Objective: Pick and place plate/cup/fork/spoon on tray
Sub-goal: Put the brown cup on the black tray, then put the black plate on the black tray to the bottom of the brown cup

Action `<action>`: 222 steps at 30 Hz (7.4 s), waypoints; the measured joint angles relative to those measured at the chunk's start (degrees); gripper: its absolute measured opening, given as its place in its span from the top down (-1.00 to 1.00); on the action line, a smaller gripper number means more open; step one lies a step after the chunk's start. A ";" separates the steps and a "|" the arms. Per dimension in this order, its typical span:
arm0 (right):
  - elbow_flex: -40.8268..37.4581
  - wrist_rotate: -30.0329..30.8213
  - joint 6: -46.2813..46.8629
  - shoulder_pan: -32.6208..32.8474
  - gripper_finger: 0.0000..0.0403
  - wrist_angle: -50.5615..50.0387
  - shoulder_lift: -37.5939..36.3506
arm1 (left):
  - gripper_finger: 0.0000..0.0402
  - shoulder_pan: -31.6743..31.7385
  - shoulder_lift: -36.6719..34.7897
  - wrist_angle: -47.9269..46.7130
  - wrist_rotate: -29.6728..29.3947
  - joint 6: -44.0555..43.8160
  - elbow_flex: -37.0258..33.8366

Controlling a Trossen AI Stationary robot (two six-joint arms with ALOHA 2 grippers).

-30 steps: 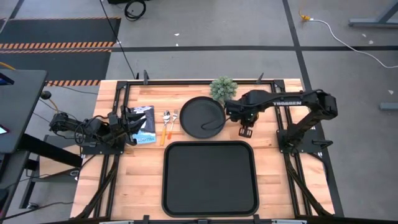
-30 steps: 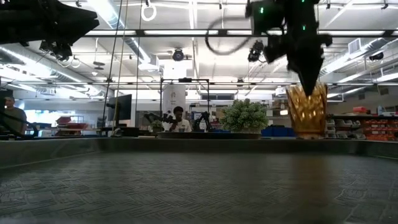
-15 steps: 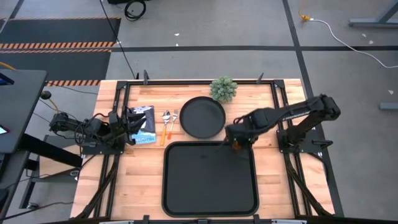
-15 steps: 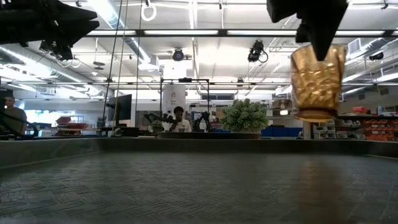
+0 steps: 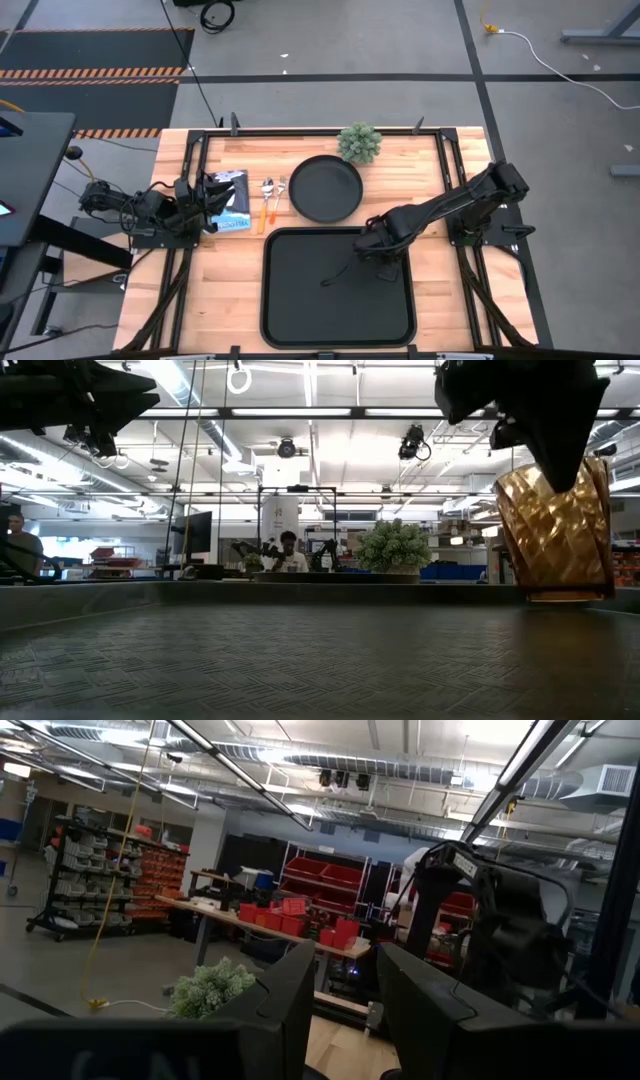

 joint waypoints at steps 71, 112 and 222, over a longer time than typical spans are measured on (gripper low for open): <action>-15.54 38.27 -19.57 -1.12 0.32 26.25 -31.26 | 0.40 13.20 49.11 -23.13 20.18 -25.63 18.42; -27.76 40.38 -21.51 -2.47 0.32 38.72 -41.21 | 0.40 19.23 93.68 -54.50 20.50 22.76 58.81; -27.67 34.98 -25.71 -4.35 0.32 50.22 -41.17 | 0.93 -11.79 104.87 -40.21 28.37 63.98 62.39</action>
